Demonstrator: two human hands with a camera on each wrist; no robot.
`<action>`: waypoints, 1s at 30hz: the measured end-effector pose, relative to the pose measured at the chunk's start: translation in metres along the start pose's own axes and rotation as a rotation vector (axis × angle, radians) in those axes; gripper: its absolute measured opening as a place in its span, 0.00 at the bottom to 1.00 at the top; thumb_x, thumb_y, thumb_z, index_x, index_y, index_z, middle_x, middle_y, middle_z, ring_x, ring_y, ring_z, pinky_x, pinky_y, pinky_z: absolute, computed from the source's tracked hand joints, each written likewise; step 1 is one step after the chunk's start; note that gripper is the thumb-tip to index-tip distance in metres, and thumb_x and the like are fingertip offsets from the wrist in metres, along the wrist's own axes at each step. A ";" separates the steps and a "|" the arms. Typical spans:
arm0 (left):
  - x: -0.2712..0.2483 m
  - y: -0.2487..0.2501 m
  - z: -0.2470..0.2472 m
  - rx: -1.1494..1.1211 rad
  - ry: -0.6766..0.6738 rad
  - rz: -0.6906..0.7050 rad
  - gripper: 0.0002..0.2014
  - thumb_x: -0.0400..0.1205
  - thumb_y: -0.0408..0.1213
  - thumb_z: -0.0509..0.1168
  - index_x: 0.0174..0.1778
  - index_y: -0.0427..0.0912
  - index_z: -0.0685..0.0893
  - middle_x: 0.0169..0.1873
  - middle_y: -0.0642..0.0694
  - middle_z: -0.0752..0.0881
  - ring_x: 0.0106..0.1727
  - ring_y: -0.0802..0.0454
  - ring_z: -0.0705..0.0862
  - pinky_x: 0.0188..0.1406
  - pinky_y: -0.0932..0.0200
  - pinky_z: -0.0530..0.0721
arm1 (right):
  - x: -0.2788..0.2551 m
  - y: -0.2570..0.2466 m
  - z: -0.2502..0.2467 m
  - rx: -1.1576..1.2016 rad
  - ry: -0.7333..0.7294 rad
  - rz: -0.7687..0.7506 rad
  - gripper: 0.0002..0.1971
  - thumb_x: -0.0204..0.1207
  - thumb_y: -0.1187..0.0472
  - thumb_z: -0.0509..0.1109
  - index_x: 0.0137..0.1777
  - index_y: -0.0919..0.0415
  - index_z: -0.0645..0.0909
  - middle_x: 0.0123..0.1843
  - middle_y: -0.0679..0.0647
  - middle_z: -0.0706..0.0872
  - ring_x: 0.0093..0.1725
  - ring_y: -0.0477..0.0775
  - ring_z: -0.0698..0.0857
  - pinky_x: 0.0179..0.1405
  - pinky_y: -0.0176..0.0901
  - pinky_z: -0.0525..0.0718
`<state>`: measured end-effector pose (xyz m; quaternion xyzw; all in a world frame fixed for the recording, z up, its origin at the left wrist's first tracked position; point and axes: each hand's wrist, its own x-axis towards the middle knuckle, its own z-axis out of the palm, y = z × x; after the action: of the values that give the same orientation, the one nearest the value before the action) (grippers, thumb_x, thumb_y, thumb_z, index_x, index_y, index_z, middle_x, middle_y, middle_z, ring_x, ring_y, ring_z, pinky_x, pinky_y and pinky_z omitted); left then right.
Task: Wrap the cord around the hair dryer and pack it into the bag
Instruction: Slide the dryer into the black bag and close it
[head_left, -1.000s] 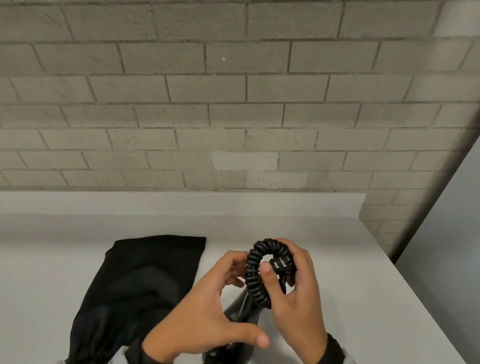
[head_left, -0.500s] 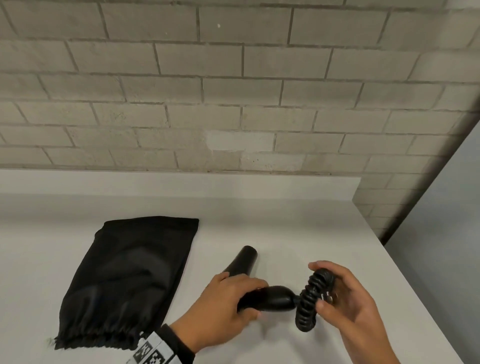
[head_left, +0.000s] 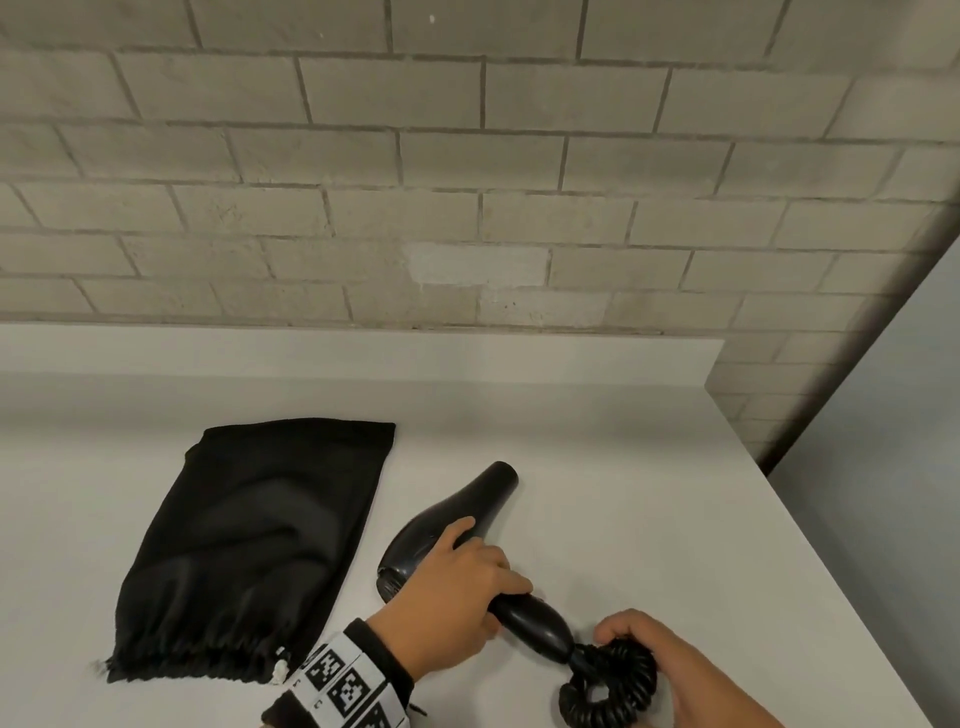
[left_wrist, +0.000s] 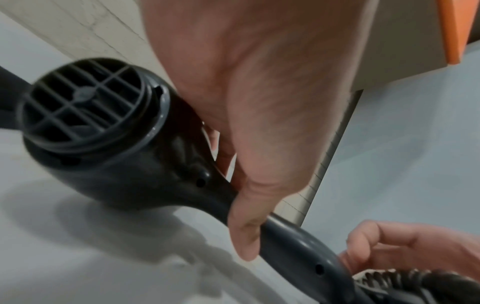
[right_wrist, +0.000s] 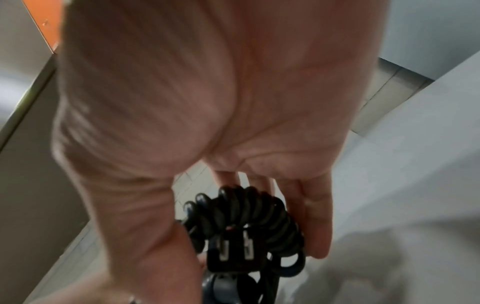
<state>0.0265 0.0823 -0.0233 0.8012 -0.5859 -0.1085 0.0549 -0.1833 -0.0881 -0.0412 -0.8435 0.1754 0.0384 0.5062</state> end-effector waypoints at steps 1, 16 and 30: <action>0.001 0.001 0.000 0.003 0.005 -0.004 0.22 0.81 0.40 0.65 0.70 0.61 0.78 0.62 0.56 0.83 0.69 0.55 0.74 0.84 0.48 0.36 | -0.008 0.013 0.007 -0.042 -0.067 -0.022 0.16 0.63 0.50 0.75 0.52 0.39 0.83 0.53 0.31 0.83 0.54 0.34 0.83 0.59 0.26 0.75; -0.056 -0.006 -0.004 -0.399 0.455 -0.072 0.18 0.79 0.55 0.69 0.66 0.65 0.80 0.72 0.69 0.72 0.79 0.65 0.63 0.81 0.53 0.64 | 0.013 -0.039 0.033 -0.170 0.656 -0.223 0.20 0.65 0.59 0.81 0.43 0.33 0.79 0.53 0.30 0.82 0.57 0.35 0.79 0.54 0.20 0.72; -0.226 -0.142 0.032 -0.281 0.348 -0.918 0.28 0.70 0.40 0.80 0.62 0.67 0.79 0.67 0.52 0.78 0.69 0.45 0.77 0.73 0.40 0.69 | 0.089 -0.095 0.103 -0.628 0.389 0.030 0.30 0.78 0.45 0.67 0.76 0.54 0.62 0.64 0.50 0.77 0.63 0.53 0.78 0.65 0.48 0.76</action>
<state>0.0855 0.3418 -0.0599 0.9672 -0.1353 -0.0642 0.2052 -0.0569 0.0188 -0.0329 -0.9466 0.2604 -0.0632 0.1795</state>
